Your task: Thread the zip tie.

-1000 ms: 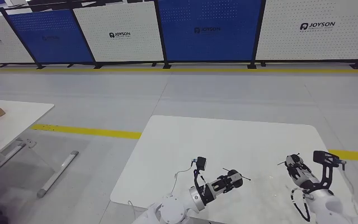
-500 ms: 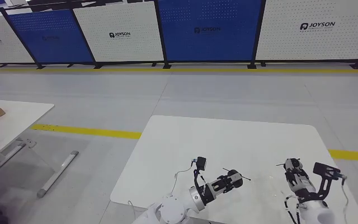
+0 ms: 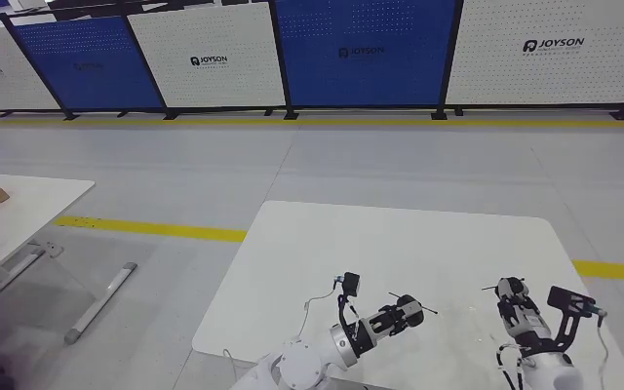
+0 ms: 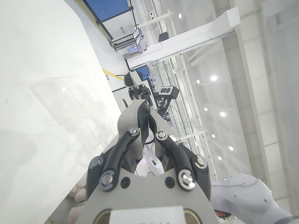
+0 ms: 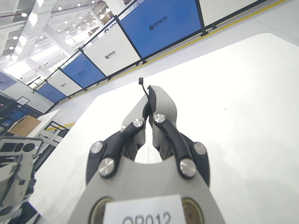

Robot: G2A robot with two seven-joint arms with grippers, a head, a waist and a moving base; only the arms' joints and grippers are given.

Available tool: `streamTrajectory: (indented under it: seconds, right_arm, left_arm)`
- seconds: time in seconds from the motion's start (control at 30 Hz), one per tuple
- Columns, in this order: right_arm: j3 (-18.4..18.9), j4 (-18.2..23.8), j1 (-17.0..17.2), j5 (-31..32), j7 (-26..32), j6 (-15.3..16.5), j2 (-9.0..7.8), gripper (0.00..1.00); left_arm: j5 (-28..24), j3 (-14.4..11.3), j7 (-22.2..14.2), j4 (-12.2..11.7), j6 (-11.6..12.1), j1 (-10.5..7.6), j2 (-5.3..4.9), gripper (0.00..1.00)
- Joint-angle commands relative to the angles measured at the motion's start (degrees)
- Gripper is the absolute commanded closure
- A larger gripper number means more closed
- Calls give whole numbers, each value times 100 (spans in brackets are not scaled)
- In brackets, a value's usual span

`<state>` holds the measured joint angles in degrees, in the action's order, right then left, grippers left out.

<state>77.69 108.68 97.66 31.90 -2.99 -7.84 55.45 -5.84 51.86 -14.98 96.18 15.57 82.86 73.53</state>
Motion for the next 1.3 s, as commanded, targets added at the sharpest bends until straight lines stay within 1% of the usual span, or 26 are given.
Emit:
streamTrajectory:
  seconds: [0.0, 0.03, 0.07, 0.13, 0.33, 0.37, 0.4, 0.47, 0.6, 0.63, 0.73, 0.77, 0.8, 0.87, 0.93, 1.27]
  right_arm:
    - [0, 0, 0, 0, 0, 0, 0, 100]
    - [0, 0, 0, 0, 0, 0, 0, 100]
    - [0, 0, 0, 0, 0, 0, 0, 100]
    - [0, 0, 0, 0, 0, 0, 0, 100]
    - [0, 0, 0, 0, 0, 0, 0, 100]
    - [-2, 17, -3, -44, 44, 77, 3, 100]
    - [67, 7, -5, -195, 235, 331, -3, 100]
    - [328, -44, 50, -370, 391, 639, -25, 100]
    - [1006, -146, 407, -1017, 748, 1643, -82, 100]
    - [1230, -197, 542, -1188, 872, 1961, -102, 100]
    - [1627, -302, 877, -1429, 1127, 2667, -134, 100]
    - [1681, -291, 956, -1469, 1182, 2732, -138, 100]
    - [1705, -249, 1016, -1495, 1229, 2732, -141, 100]
    - [1667, -199, 1102, -1425, 1263, 2732, -147, 100]
    - [1612, -204, 1100, -1337, 1267, 2732, -152, 100]
    - [1608, -208, 1096, -1340, 1255, 2716, -149, 100]
  left_arm:
    - [474, -130, 102, 73, -190, -53, 9, 100]
    - [657, -203, 141, 97, -296, -79, 16, 100]
    - [903, -317, 186, 115, -469, -123, 30, 100]
    - [1149, -465, 381, 143, -665, -181, 64, 100]
    - [1178, -489, 411, 145, -687, -191, 70, 100]
    - [1178, -489, 411, 145, -687, -191, 70, 100]
    - [1178, -489, 411, 145, -687, -191, 70, 100]
    - [1178, -489, 411, 145, -687, -191, 70, 100]
    - [1178, -489, 411, 145, -687, -191, 70, 100]
    - [1178, -489, 411, 145, -687, -191, 70, 100]
    - [1178, -489, 411, 145, -687, -191, 70, 100]
    - [1178, -489, 411, 145, -687, -191, 70, 100]
    - [1178, -489, 411, 145, -687, -191, 70, 100]
    - [1178, -489, 411, 145, -687, -191, 70, 100]
    - [1178, -489, 411, 145, -687, -191, 70, 100]
    - [1178, -489, 411, 145, -687, -191, 70, 100]
